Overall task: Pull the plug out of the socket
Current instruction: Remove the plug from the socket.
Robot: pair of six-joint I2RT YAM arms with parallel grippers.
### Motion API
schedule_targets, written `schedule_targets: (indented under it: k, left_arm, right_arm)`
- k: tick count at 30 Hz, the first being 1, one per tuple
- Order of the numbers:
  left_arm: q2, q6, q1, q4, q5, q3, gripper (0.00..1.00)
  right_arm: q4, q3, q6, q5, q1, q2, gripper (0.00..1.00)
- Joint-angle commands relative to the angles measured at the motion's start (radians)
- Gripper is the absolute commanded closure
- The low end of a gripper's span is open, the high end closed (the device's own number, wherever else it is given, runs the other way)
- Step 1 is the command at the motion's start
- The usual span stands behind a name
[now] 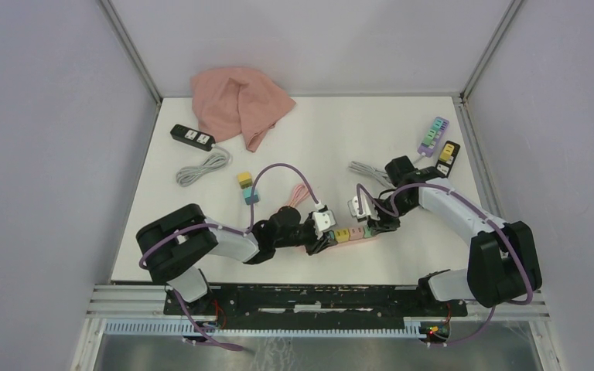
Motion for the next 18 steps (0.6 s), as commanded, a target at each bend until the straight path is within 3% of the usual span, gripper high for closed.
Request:
schedule_targets:
  k: [1, 6, 10, 15, 18]
  left_arm:
    - [0.006, 0.038, -0.001, 0.057, -0.028, -0.011, 0.97]
    - [0.022, 0.036, -0.001, 0.06, -0.019, 0.0, 0.97]
    - [0.02, 0.031, 0.0, 0.065, -0.026, -0.01, 0.97]
    - [0.012, 0.036, 0.0, 0.069, -0.037, -0.031, 0.97]
    - [0.011, 0.039, 0.006, 0.069, -0.038, -0.033, 0.97]
  right_arm:
    - [-0.124, -0.023, -0.181, -0.029, 0.013, -0.002, 1.0]
    - [-0.092, 0.011, -0.086, -0.144, 0.091, 0.012, 1.0]
    - [-0.026, 0.062, 0.063, -0.13, 0.018, 0.001, 1.0]
    - [-0.044, 0.001, -0.037, 0.017, -0.05, -0.036, 1.0]
    - [-0.167, 0.012, -0.166, -0.039, -0.048, -0.013, 1.0]
